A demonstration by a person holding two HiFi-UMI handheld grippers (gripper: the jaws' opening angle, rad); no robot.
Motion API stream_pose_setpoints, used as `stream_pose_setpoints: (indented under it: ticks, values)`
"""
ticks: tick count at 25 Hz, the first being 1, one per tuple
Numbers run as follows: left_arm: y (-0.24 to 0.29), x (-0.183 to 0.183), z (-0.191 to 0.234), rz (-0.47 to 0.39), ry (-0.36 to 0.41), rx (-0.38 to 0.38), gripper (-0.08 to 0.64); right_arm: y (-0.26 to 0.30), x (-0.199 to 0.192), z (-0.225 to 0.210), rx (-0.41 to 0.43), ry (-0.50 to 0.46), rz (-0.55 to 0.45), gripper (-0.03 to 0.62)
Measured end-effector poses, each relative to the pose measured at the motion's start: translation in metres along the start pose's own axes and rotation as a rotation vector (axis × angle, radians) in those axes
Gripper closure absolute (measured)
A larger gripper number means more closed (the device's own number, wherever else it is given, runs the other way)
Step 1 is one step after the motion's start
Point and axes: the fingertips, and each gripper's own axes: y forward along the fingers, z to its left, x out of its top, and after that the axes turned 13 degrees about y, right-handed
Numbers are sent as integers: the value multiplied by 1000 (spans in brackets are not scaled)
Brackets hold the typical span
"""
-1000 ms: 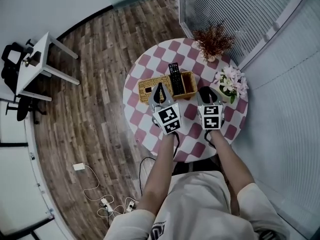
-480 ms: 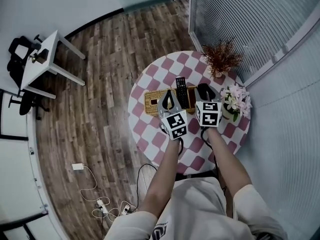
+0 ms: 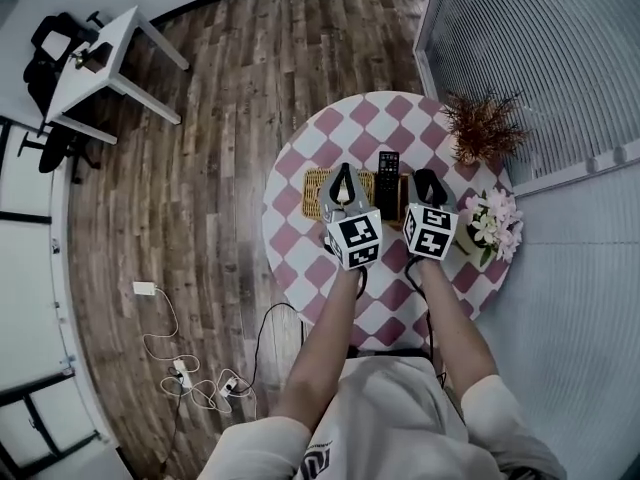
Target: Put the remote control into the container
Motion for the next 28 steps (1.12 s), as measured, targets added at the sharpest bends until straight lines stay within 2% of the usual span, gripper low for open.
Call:
stream_pose_setpoints:
  ticks: [10,18,19,20,21,26,28]
  values:
    - [9,-19,12,35,22,26,554,24,-53,-10,-54,-22,89,405]
    - [8,-17,3,30,44,2,554,24,-57,-15,-56,0,94,398]
    - [7,-15,1,25,48,-4,554,23,-55,-15,-38,23,83,320]
    - [6,-14,0,21,51,-8,554,20,-53,-14,-17,45,73,205]
    - [4,-12,-1,17,54,-11,554,17,-51,-13,0,53,64,156]
    - [-5,-2,-14,-8,61,-39,554,-13,-47,-19,18,2,30,153]
    - [-14,1,-18,-14,54,-49,554,-25,-45,-17,38,17,13,185]
